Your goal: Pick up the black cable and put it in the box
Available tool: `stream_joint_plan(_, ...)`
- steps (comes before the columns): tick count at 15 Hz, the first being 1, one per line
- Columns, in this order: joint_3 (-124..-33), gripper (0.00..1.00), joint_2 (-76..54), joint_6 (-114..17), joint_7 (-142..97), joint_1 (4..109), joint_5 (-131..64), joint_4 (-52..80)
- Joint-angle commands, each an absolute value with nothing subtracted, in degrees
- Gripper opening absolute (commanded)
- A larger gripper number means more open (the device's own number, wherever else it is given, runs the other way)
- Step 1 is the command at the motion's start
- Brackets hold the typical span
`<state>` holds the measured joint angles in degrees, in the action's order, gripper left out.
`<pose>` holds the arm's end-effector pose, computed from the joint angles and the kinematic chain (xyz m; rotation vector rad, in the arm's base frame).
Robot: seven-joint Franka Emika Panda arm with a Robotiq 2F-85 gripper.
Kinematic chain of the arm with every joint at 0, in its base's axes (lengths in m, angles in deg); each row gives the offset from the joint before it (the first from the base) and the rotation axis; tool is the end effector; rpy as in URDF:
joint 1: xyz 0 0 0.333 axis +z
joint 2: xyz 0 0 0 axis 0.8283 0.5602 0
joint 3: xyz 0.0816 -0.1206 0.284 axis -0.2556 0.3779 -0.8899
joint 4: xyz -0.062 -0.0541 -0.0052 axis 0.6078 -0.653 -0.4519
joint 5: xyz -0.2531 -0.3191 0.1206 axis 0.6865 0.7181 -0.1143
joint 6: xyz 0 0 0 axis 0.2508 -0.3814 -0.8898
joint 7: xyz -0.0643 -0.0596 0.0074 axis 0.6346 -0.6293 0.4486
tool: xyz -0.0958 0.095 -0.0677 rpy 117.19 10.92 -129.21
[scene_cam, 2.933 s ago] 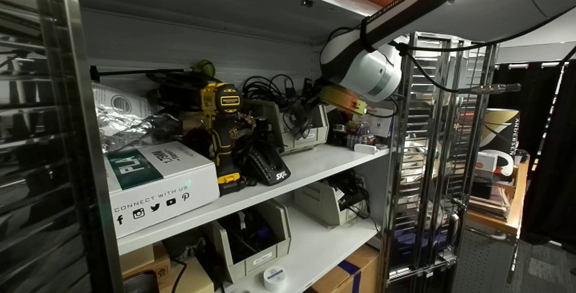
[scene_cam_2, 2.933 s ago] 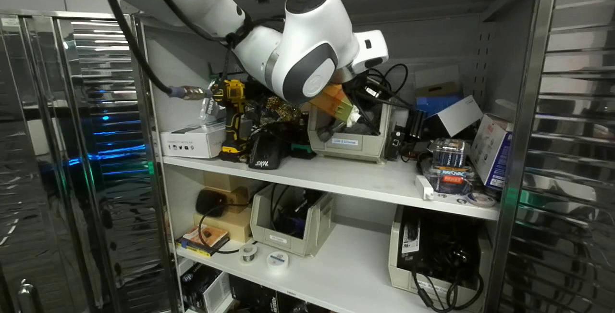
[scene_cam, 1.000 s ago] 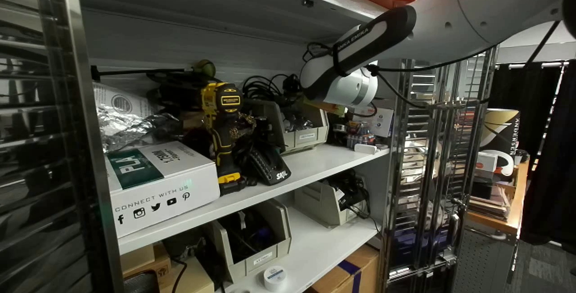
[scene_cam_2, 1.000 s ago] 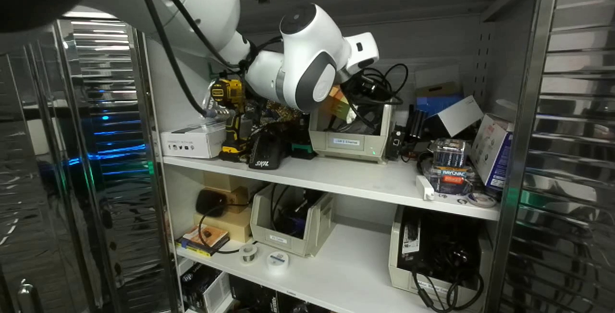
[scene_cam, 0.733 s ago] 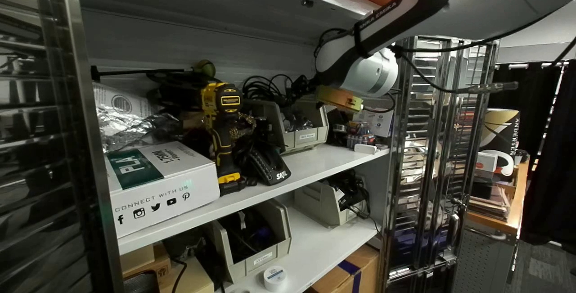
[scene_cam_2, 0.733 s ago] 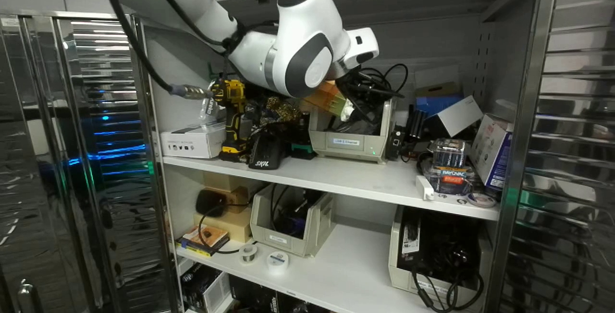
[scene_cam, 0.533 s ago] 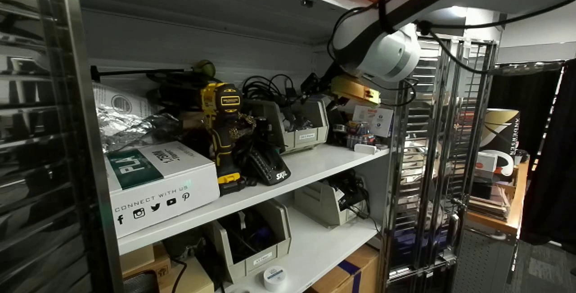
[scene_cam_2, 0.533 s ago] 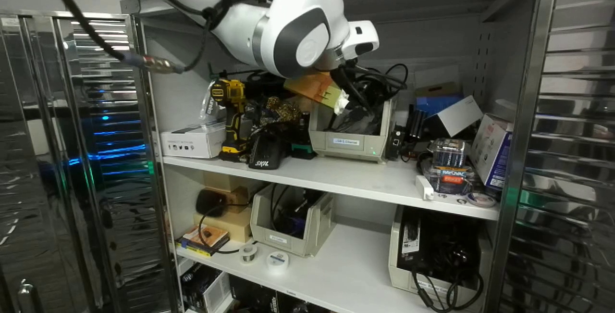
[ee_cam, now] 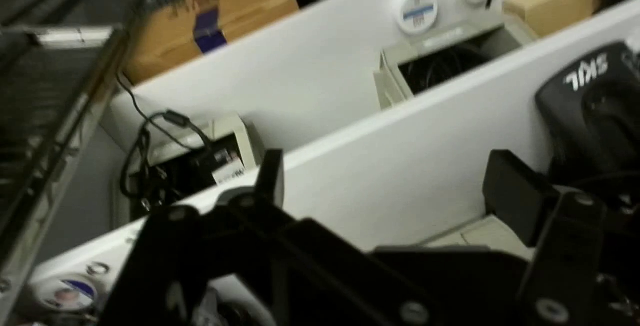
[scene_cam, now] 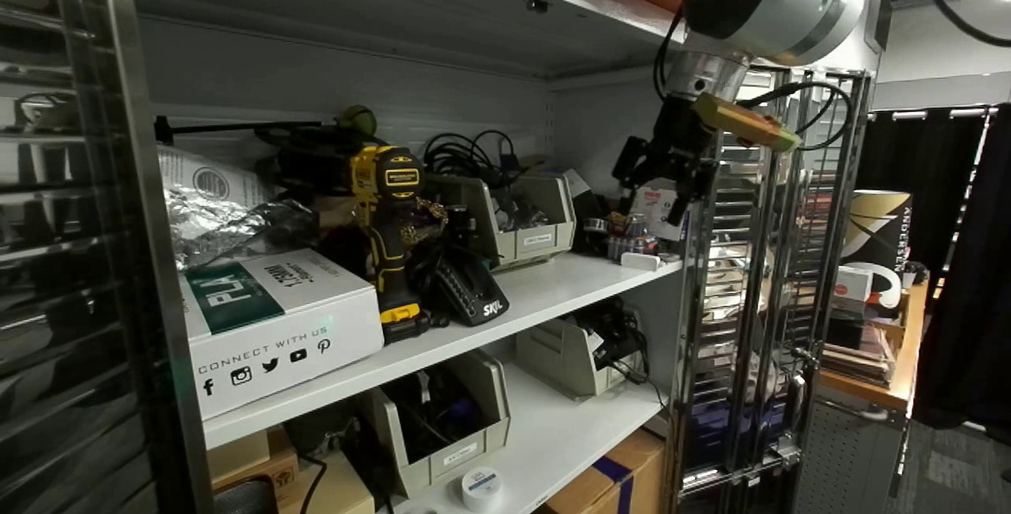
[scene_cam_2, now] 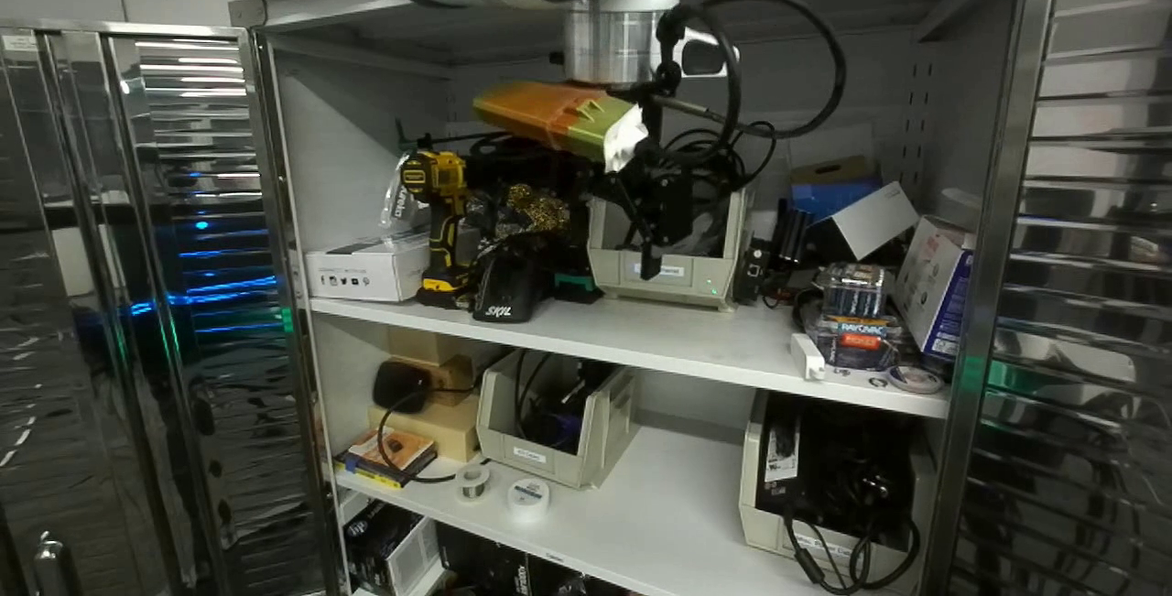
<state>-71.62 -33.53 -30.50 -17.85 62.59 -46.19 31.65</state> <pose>0.5901 -0.0261 0.5123 -2.9451 0.1920 -0.3344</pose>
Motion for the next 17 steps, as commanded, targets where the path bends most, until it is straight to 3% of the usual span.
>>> stream_joint_plan(1, -74.57, 1.00, -40.07, -13.84, -17.46, 58.18, -43.30, 33.75)
stream_joint_plan(5, -75.55, 1.00, -45.29, 4.68, -15.38, 55.95, -41.27, 33.89)
stream_joint_plan(11, -74.63, 1.00, -51.11, 22.31, -8.20, 54.81, -38.16, 31.93)
stream_joint_plan(12, -75.30, 1.00, -49.32, 18.15, -10.92, 54.56, -39.50, 32.70)
stream_joint_plan(17, -74.94, 1.00, -51.09, 20.97, -8.95, 54.32, -39.09, 32.70)
